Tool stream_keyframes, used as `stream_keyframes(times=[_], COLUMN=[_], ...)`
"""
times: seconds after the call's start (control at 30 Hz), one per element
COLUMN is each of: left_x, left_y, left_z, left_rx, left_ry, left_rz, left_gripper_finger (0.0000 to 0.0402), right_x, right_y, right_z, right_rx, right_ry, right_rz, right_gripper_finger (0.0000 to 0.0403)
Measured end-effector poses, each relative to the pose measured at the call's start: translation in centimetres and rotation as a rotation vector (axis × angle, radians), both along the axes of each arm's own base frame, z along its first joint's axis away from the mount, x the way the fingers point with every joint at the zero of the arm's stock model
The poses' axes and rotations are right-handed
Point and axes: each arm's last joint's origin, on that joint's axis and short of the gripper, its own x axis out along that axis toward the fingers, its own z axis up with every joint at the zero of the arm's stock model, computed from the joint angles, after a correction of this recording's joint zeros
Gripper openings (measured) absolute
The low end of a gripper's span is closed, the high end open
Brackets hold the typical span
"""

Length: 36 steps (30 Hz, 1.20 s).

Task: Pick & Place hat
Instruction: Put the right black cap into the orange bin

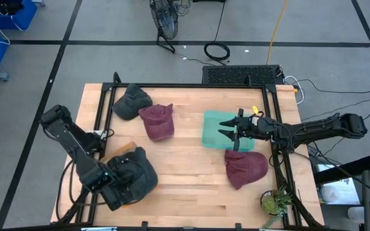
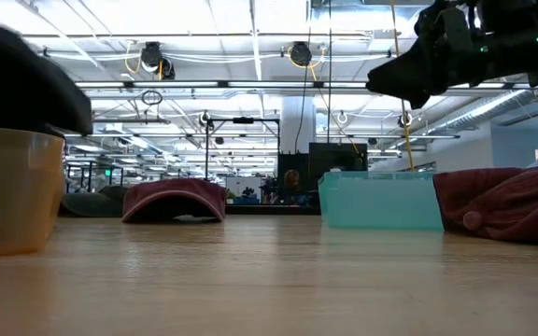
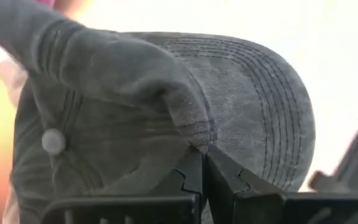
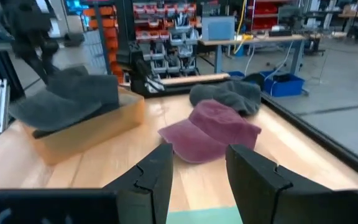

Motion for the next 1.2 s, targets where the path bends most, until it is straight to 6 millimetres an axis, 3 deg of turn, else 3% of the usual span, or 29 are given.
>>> stream_keyframes(times=[0.23,0.7,0.9,1.2], left_x=[-0.1,-0.7,-0.5,-0.9], left_y=[-0.1,-0.5,-0.6,-0.4], left_z=[-1.9,-0.1,-1.9,-6.3], left_rx=[0.048,0.015,0.005,-0.069], left_ry=[0.111,0.11,0.069,0.086], left_rz=[0.002,0.087,0.106,0.122], left_gripper_finger=[0.0005,0.0013,0.001,0.0007], right_x=[0.0,0.0,0.0,0.0], right_y=[0.1,-0.1,-0.1,-0.1], right_z=[0.0,0.1,0.3,0.4], right_rx=[-0.034,-0.074,-0.1,-0.134], right_ry=[0.004,0.009,-0.01,-0.018], right_rz=[0.003,-0.044,-0.043,-0.046], right_gripper_finger=[0.0134,0.0134,0.0134,0.0134])
